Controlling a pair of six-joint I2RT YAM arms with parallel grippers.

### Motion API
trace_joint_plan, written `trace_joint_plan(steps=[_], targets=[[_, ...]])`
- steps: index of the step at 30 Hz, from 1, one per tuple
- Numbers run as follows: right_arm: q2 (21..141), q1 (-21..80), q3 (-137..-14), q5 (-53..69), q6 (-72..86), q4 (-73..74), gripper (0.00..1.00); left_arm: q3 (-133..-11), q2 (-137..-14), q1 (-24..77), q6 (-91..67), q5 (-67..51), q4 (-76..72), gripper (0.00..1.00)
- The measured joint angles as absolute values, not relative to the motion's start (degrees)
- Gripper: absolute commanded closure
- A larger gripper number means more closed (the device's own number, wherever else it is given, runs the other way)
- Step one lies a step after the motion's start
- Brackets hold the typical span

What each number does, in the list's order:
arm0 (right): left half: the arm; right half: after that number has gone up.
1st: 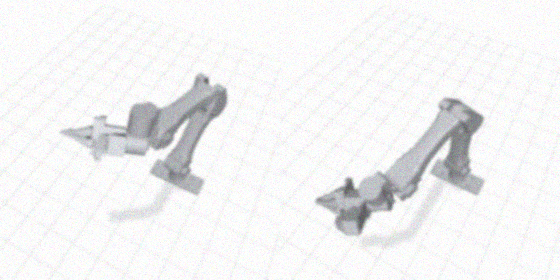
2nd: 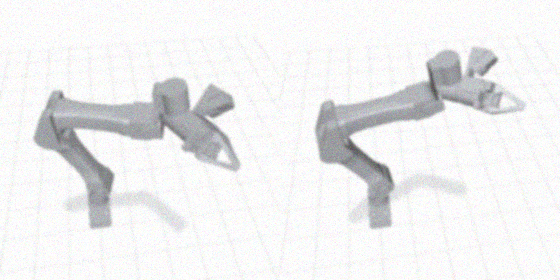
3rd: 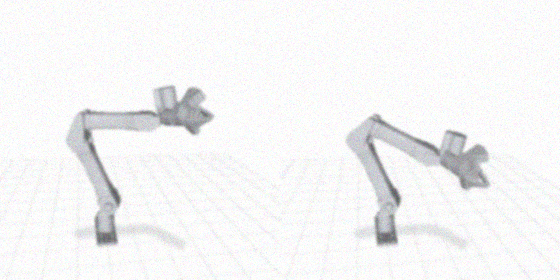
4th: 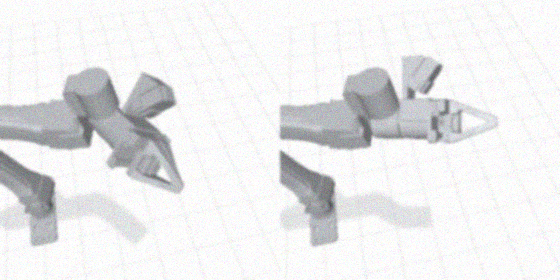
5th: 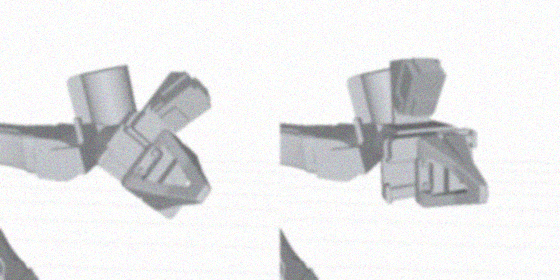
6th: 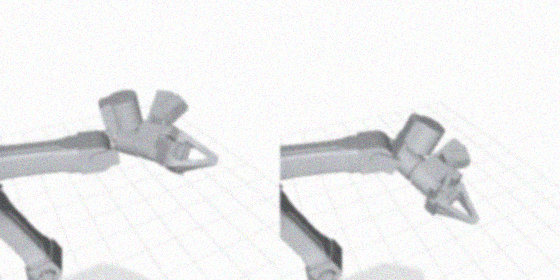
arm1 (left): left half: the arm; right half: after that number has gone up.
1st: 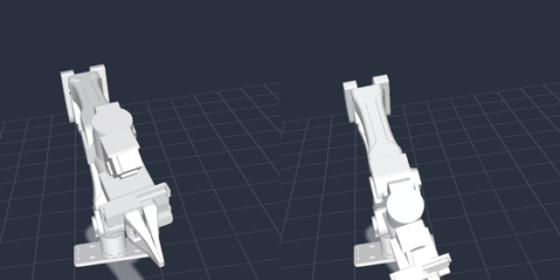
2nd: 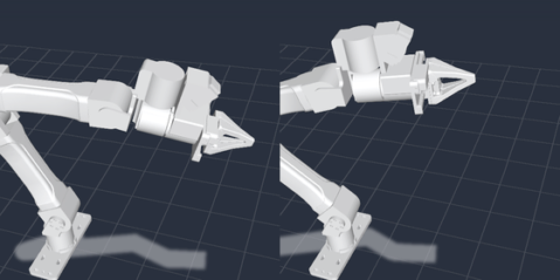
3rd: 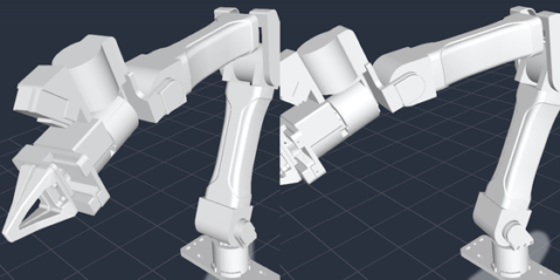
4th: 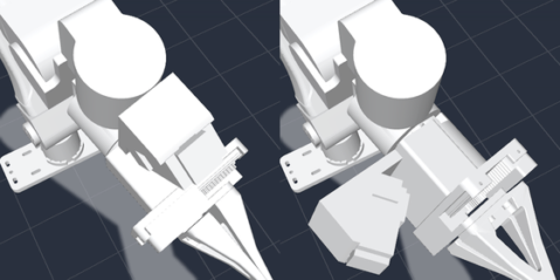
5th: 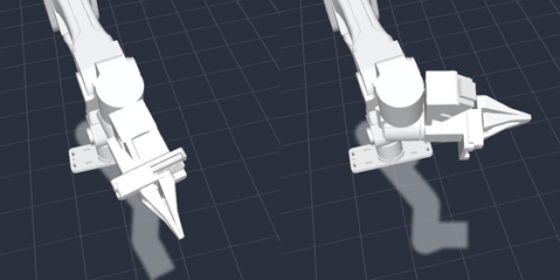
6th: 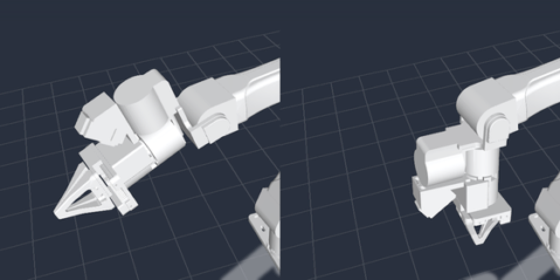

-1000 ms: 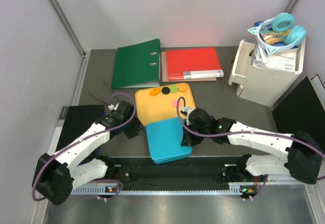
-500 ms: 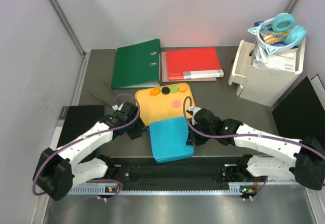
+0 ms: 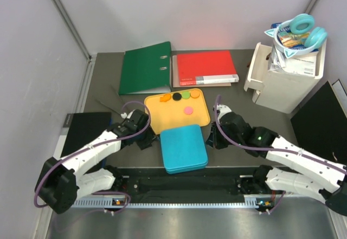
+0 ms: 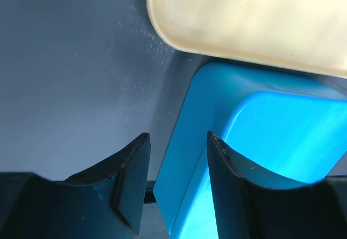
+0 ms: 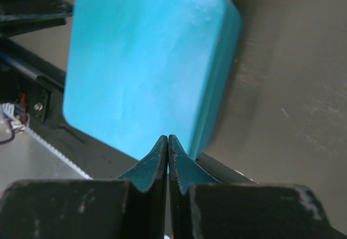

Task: Pack the cookies

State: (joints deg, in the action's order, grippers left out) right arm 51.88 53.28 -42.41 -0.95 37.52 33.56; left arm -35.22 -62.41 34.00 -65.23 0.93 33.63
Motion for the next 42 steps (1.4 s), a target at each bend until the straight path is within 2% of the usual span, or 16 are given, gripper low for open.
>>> trace_joint_plan(steps=[11,20,33,42], targets=[[53.2,50.3,-32.9,-3.6,41.7,36.5,1.0,-33.8,-62.8,34.8,-67.8,1.3,33.5,0.5],[56.6,50.1,-28.8,-0.2,43.4,31.2,1.0,-32.8,-63.1,35.2,-68.9,0.9,31.9,0.51],[59.7,50.1,-28.5,6.0,43.8,25.5,1.0,-32.8,-63.7,36.8,-68.9,-3.0,26.3,0.51],[57.7,50.1,-29.8,3.5,43.5,29.8,1.0,-34.0,-64.0,37.1,-68.4,-3.2,26.3,0.5]])
